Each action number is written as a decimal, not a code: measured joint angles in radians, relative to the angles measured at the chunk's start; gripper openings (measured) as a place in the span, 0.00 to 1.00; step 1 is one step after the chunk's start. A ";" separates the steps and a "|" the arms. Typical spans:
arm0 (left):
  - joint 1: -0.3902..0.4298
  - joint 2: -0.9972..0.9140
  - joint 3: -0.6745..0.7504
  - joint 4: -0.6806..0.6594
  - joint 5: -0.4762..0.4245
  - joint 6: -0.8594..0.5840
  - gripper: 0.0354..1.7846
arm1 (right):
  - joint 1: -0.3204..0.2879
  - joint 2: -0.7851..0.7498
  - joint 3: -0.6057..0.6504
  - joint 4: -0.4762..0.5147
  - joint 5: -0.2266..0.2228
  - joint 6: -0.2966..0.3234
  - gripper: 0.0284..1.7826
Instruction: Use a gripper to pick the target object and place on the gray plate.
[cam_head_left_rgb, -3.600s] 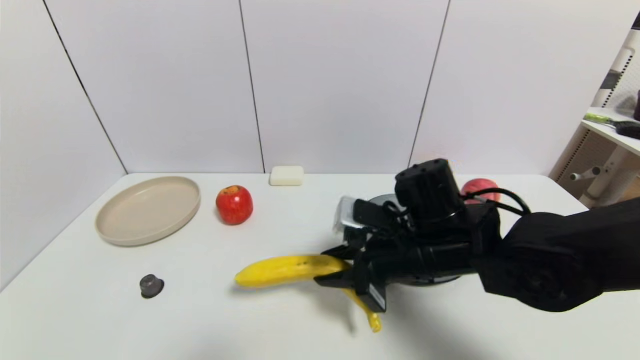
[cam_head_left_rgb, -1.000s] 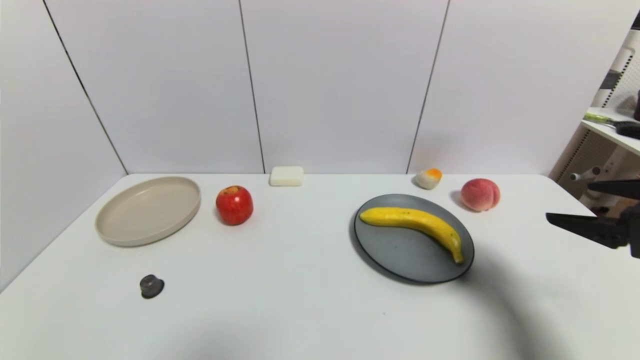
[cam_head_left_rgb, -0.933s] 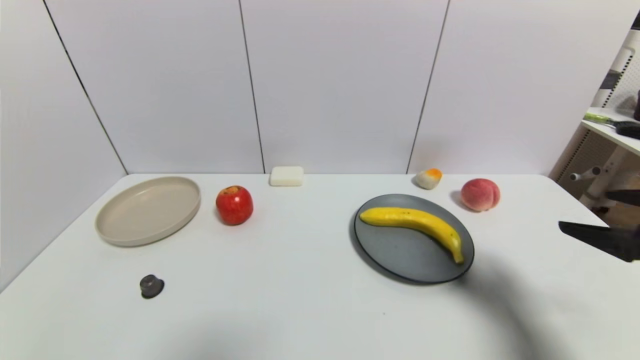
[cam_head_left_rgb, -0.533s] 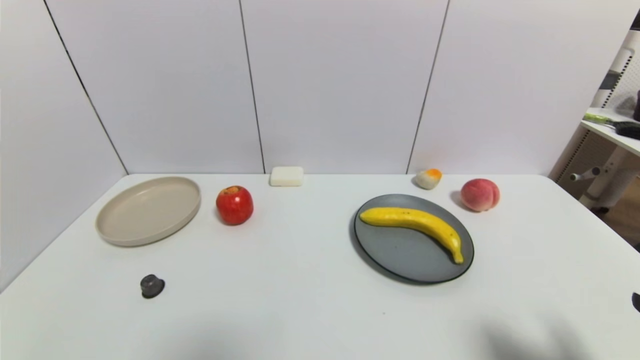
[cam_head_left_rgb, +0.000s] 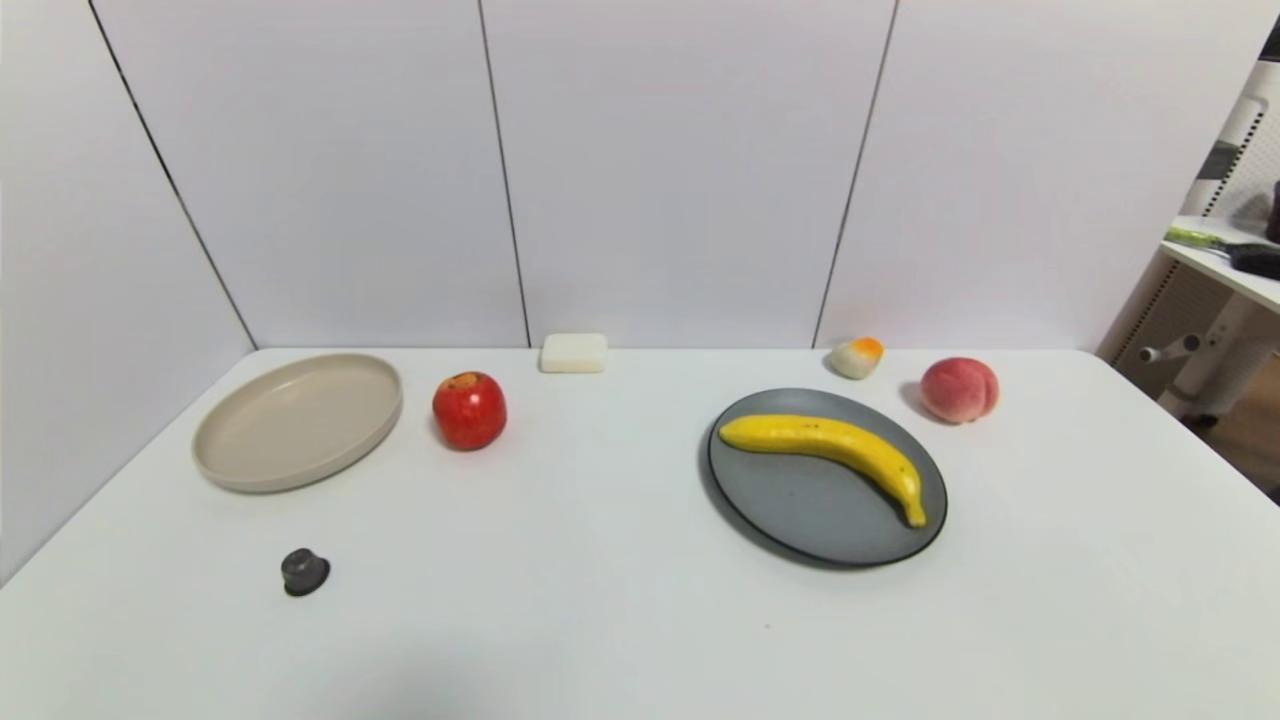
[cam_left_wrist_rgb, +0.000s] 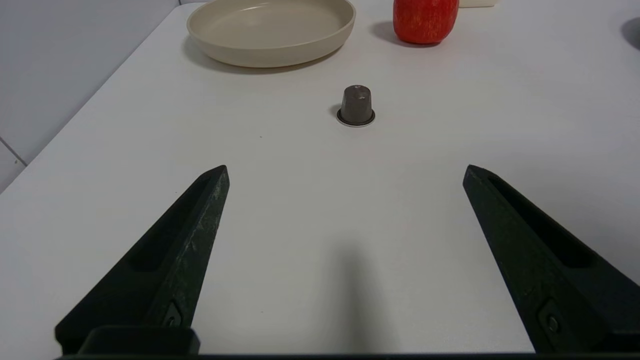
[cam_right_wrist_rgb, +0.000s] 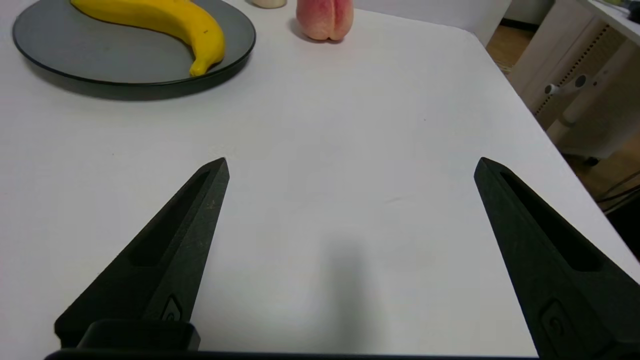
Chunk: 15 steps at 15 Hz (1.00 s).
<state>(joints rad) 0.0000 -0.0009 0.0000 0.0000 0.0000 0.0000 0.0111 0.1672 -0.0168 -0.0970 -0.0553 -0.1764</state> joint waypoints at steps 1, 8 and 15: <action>0.000 0.000 0.000 0.000 0.000 0.000 0.94 | -0.002 -0.049 0.008 0.026 0.024 0.014 0.95; 0.000 0.000 0.000 0.000 0.000 0.000 0.94 | -0.007 -0.166 0.016 0.103 0.049 0.161 0.95; 0.000 0.000 0.000 0.000 0.000 0.000 0.94 | -0.007 -0.170 0.017 0.101 0.052 0.154 0.95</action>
<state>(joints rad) 0.0000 -0.0009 0.0000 0.0000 0.0000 0.0000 0.0043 -0.0023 0.0000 0.0036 -0.0036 -0.0226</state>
